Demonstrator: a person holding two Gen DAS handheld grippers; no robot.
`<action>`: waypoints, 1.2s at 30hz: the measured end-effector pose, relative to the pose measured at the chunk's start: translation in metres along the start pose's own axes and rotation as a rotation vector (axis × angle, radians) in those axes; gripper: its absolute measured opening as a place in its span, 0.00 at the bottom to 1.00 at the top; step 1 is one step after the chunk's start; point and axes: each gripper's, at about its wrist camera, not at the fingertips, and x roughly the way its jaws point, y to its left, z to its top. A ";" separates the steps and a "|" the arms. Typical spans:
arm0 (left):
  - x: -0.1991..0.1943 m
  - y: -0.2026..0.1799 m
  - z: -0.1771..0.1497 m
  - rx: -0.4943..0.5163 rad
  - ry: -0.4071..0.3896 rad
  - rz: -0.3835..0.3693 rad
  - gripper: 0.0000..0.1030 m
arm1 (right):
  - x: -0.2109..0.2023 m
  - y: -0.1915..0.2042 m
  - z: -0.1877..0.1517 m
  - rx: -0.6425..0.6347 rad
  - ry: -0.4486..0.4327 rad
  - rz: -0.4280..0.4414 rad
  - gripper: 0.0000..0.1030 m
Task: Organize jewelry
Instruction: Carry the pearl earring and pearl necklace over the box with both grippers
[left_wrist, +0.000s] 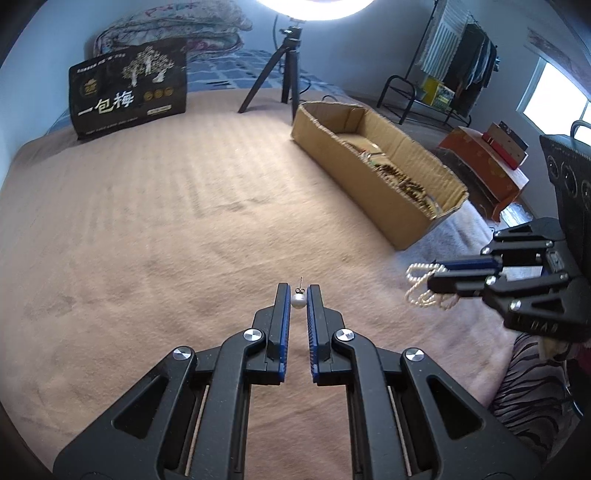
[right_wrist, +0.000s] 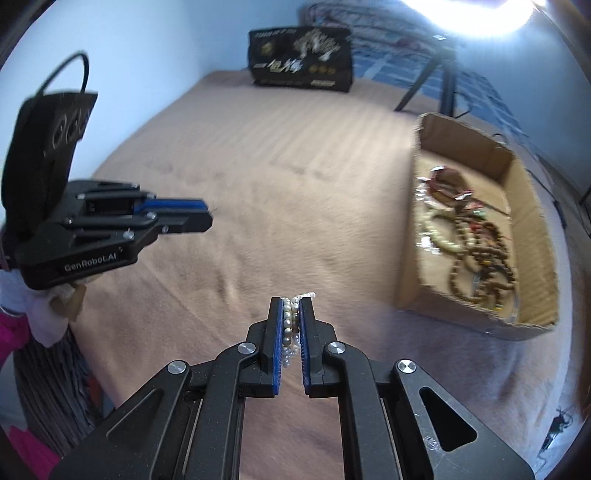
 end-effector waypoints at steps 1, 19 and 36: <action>0.000 -0.003 0.002 0.004 -0.004 -0.006 0.07 | -0.005 -0.004 0.000 0.007 -0.011 -0.005 0.06; 0.015 -0.059 0.047 0.042 -0.061 -0.085 0.07 | -0.050 -0.083 0.012 0.133 -0.142 -0.113 0.06; 0.050 -0.111 0.083 0.109 -0.068 -0.125 0.07 | -0.042 -0.143 0.039 0.187 -0.177 -0.179 0.06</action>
